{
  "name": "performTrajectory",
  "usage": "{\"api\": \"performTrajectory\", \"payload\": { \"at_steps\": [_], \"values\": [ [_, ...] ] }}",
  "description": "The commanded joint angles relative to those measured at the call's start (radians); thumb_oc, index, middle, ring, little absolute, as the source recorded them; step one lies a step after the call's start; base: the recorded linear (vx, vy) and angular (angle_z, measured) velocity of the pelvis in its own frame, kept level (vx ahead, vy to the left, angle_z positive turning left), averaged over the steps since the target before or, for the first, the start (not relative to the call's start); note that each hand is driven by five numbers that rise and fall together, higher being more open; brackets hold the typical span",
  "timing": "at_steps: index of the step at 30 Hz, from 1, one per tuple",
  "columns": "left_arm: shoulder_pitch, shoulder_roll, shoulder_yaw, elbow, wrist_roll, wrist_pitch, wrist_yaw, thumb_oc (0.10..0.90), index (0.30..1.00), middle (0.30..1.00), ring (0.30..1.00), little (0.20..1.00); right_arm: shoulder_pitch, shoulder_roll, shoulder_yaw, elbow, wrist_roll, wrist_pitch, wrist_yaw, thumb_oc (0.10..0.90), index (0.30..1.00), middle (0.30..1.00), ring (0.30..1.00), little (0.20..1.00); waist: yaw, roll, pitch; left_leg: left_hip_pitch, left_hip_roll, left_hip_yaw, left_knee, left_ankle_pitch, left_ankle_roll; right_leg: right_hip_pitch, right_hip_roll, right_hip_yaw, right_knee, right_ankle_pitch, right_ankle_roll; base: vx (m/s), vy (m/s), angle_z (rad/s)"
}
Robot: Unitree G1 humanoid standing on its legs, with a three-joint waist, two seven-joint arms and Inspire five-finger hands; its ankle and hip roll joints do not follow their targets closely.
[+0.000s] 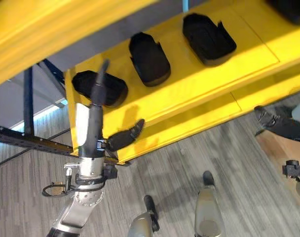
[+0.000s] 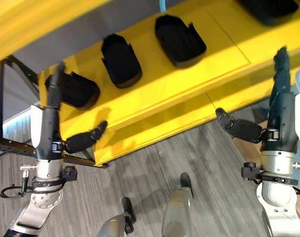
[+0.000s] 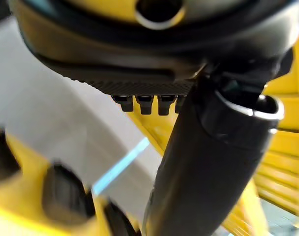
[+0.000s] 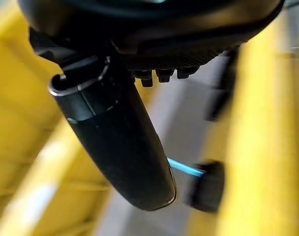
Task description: Move parts from the plastic box to the shelf.
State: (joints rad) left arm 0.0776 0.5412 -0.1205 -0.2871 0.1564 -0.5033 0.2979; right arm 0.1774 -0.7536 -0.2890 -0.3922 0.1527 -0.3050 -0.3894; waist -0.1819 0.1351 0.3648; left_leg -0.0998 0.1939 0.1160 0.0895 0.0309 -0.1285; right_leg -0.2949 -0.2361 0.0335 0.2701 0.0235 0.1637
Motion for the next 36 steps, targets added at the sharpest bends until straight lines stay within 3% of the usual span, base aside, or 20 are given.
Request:
{"api": "performTrajectory", "payload": {
  "at_steps": [1, 2, 3, 7, 9, 12, 15, 16, 18, 22, 27, 28, 31, 36],
  "values": [
    [-0.014, 0.126, 0.023, -0.103, -0.189, -0.101, -0.243, 0.900, 1.000, 1.000, 1.000, 1.000, -0.147, -0.041, -0.005, -0.082, -0.070, -0.106, -0.063, 0.900, 1.000, 1.000, 1.000, 1.000, 0.041, -0.096, -0.097, 0.020, -0.040, 0.006, 0.005, -0.084, 0.082, 0.174, 0.075, -0.120, -0.032, -0.162, -0.101, -0.06, -0.153, 0.23],
    [-0.013, 0.132, 0.016, -0.105, -0.228, -0.094, -0.287, 0.900, 1.000, 1.000, 1.000, 1.000, -0.160, -0.052, 0.001, -0.082, -0.080, -0.110, -0.063, 0.900, 1.000, 1.000, 1.000, 1.000, 0.046, -0.096, -0.100, 0.021, -0.034, 0.001, 0.002, -0.079, 0.078, 0.177, 0.077, -0.125, -0.031, -0.164, -0.104, -0.10, -0.212, 0.17],
    [-0.002, 0.158, -0.021, -0.107, -0.287, -0.053, -0.407, 0.900, 1.000, 1.000, 1.000, 1.000, -0.228, -0.098, 0.032, -0.073, -0.084, -0.098, -0.033, 0.900, 1.000, 1.000, 1.000, 1.000, 0.066, -0.095, -0.109, 0.022, -0.006, -0.019, -0.003, -0.061, 0.064, 0.183, 0.082, -0.137, -0.017, -0.179, -0.112, -0.07, -0.139, 0.11],
    [0.015, 0.214, -0.086, -0.090, -0.311, -0.003, -0.451, 0.900, 1.000, 1.000, 1.000, 1.000, -0.376, -0.202, 0.116, -0.053, -0.082, -0.049, 0.060, 0.900, 1.000, 1.000, 1.000, 1.000, 0.092, -0.093, -0.117, 0.036, 0.049, -0.042, -0.031, -0.015, 0.036, 0.189, 0.090, -0.150, 0.017, -0.207, -0.130, -0.06, -0.114, 0.11],
    [0.021, 0.226, -0.095, -0.079, -0.333, 0.003, -0.473, 0.900, 1.000, 1.000, 1.000, 1.000, -0.400, -0.232, 0.131, -0.051, -0.067, -0.028, 0.120, 0.900, 1.000, 1.000, 1.000, 1.000, 0.090, -0.095, -0.121, 0.037, 0.073, -0.016, -0.039, 0.005, 0.026, 0.193, 0.085, -0.162, 0.026, -0.212, -0.133, -0.06, -0.040, 0.08],
    [0.002, 0.258, -0.113, -0.052, -0.388, -0.040, -0.535, 0.900, 1.000, 1.000, 1.000, 1.000, -0.373, -0.299, 0.119, -0.064, -0.045, 0.016, 0.241, 0.900, 1.000, 1.000, 1.000, 1.000, 0.057, -0.102, -0.121, 0.034, 0.119, 0.113, 0.002, 0.042, 0.012, 0.204, 0.056, -0.232, 0.048, -0.214, -0.138, -0.13, 0.032, 0.52],
    [0.009, 0.261, -0.105, -0.051, -0.403, -0.038, -0.514, 0.900, 1.000, 1.000, 1.000, 1.000, -0.379, -0.327, 0.159, -0.053, -0.009, -0.001, 0.330, 0.900, 1.000, 1.000, 1.000, 1.000, 0.069, -0.105, -0.112, 0.019, 0.115, 0.028, 0.083, 0.048, 0.003, 0.185, 0.043, -0.196, 0.080, -0.224, -0.139, -0.02, 0.235, 0.84],
    [0.016, 0.257, -0.089, -0.037, -0.419, -0.035, -0.513, 0.900, 1.000, 1.000, 1.000, 1.000, -0.442, -0.336, 0.236, -0.031, 0.036, -0.001, 0.426, 0.900, 1.000, 1.000, 1.000, 1.000, 0.074, -0.106, -0.119, 0.076, 0.124, 0.000, 0.041, 0.029, 0.011, 0.147, 0.034, -0.152, 0.125, -0.226, -0.129, 0.05, 0.388, -0.16],
    [-0.001, 0.258, -0.101, -0.023, -0.420, -0.046, -0.533, 0.900, 1.000, 1.000, 1.000, 1.000, -0.449, -0.330, 0.263, -0.041, 0.041, 0.028, 0.450, 0.900, 1.000, 1.000, 1.000, 1.000, 0.068, -0.113, -0.121, 0.082, 0.143, 0.023, 0.025, 0.042, 0.007, 0.142, 0.023, -0.151, 0.129, -0.219, -0.117, 0.06, 0.294, -0.35],
    [-0.035, 0.273, -0.131, 0.004, -0.400, -0.032, -0.526, 0.900, 1.000, 1.000, 1.000, 1.000, -0.444, -0.329, 0.306, -0.042, 0.070, 0.008, 0.479, 0.900, 1.000, 1.000, 1.000, 1.000, 0.062, -0.119, -0.109, 0.079, 0.106, 0.055, 0.015, -0.027, 0.024, 0.148, -0.001, -0.132, 0.072, -0.158, -0.066, 0.07, 0.163, 0.02],
    [-0.027, 0.306, -0.117, -0.015, -0.435, 0.005, -0.524, 0.900, 1.000, 1.000, 1.000, 1.000, -0.455, -0.318, 0.335, -0.070, -0.040, -0.045, 0.512, 0.900, 1.000, 1.000, 1.000, 1.000, 0.068, -0.120, -0.101, 0.090, 0.078, 0.073, -0.028, -0.035, 0.032, 0.147, -0.025, -0.122, -0.014, -0.084, -0.007, 0.03, 0.103, 0.04],
    [-0.015, 0.329, -0.106, -0.021, -0.450, 0.002, -0.529, 0.900, 1.000, 1.000, 1.000, 1.000, -0.452, -0.337, 0.349, -0.092, -0.041, -0.023, 0.529, 0.900, 1.000, 1.000, 1.000, 1.000, 0.076, -0.124, -0.094, 0.085, 0.071, 0.071, -0.049, -0.030, 0.038, 0.150, -0.030, -0.115, -0.055, -0.056, 0.013, -0.01, 0.024, 0.06],
    [-0.019, 0.363, -0.111, -0.035, -0.490, -0.005, -0.573, 0.900, 1.000, 1.000, 1.000, 1.000, -0.421, -0.363, 0.342, -0.114, -0.050, 0.025, 0.512, 0.900, 1.000, 1.000, 1.000, 1.000, 0.069, -0.127, -0.078, 0.064, 0.062, 0.041, -0.057, -0.025, 0.046, 0.152, -0.012, -0.050, -0.065, -0.059, 0.016, -0.01, -0.025, 0.15],
    [-0.024, 0.415, -0.114, -0.061, -0.528, 0.001, -0.602, 0.900, 1.000, 1.000, 1.000, 1.000, -0.398, -0.402, 0.344, -0.074, -0.126, 0.011, 0.425, 0.900, 1.000, 1.000, 1.000, 1.000, 0.085, -0.122, -0.049, 0.033, 0.047, 0.000, -0.056, -0.024, 0.047, 0.148, 0.005, -0.030, -0.064, -0.071, 0.013, -0.02, -0.053, 0.54]
  ]
}}
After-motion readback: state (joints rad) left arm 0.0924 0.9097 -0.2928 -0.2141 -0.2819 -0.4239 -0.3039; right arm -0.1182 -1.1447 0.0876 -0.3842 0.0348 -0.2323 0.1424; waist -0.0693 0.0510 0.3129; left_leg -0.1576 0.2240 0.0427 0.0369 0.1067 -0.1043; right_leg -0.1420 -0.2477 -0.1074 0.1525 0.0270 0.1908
